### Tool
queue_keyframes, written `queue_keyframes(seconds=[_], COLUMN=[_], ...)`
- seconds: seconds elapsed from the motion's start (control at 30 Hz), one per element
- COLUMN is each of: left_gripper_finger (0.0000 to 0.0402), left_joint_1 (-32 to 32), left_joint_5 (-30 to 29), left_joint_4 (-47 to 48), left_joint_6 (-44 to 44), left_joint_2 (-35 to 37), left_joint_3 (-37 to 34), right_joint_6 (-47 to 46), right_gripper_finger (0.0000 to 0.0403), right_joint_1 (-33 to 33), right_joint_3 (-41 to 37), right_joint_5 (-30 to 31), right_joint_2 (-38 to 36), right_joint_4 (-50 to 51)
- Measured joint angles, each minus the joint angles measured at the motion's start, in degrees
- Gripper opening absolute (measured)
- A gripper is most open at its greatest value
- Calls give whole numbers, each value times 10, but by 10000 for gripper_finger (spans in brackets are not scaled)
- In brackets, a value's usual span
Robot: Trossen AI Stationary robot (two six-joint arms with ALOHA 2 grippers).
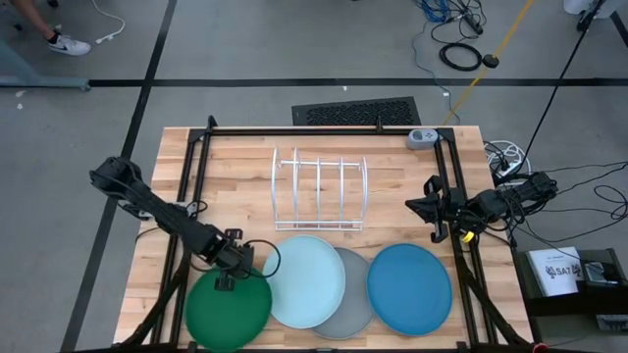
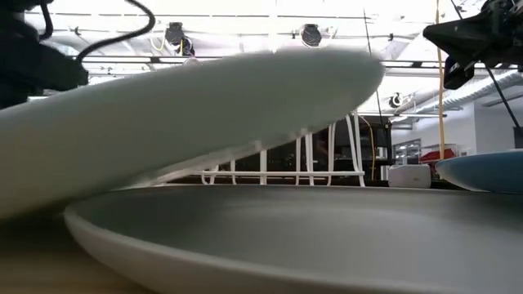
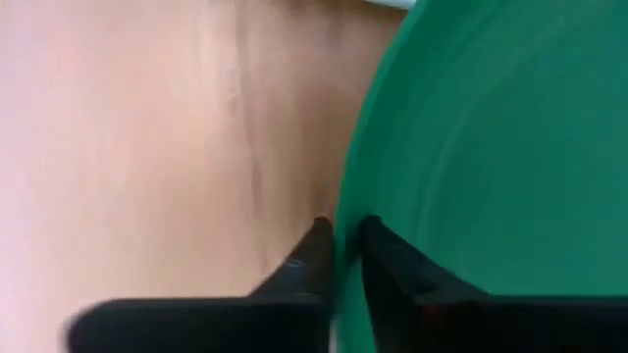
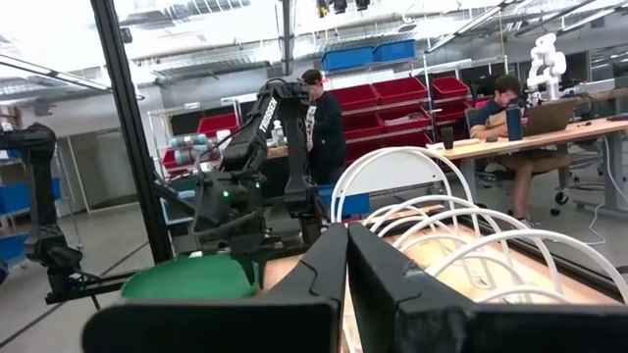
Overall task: Sort dishes
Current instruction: Put the green plate in the dish rack
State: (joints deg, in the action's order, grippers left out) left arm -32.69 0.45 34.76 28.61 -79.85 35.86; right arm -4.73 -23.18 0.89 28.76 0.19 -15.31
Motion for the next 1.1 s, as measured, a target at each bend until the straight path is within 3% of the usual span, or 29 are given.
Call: queue_keyframes(seconds=[0.17,0.53,1.1], left_gripper_finger=[8,1,1], left_joint_1=[0,0,0], left_joint_5=[2,-39,-209], left_joint_4=[17,201,540], left_joint_6=[-6,-26,-21], left_joint_2=[9,32,32], left_joint_3=[14,114,315], right_joint_6=[0,0,-2], right_gripper_finger=[9,9,9], right_joint_1=[0,0,0], right_joint_3=[0,0,0], right_joint_5=[0,2,2], right_joint_2=[0,0,0], right_joint_4=[5,5,6])
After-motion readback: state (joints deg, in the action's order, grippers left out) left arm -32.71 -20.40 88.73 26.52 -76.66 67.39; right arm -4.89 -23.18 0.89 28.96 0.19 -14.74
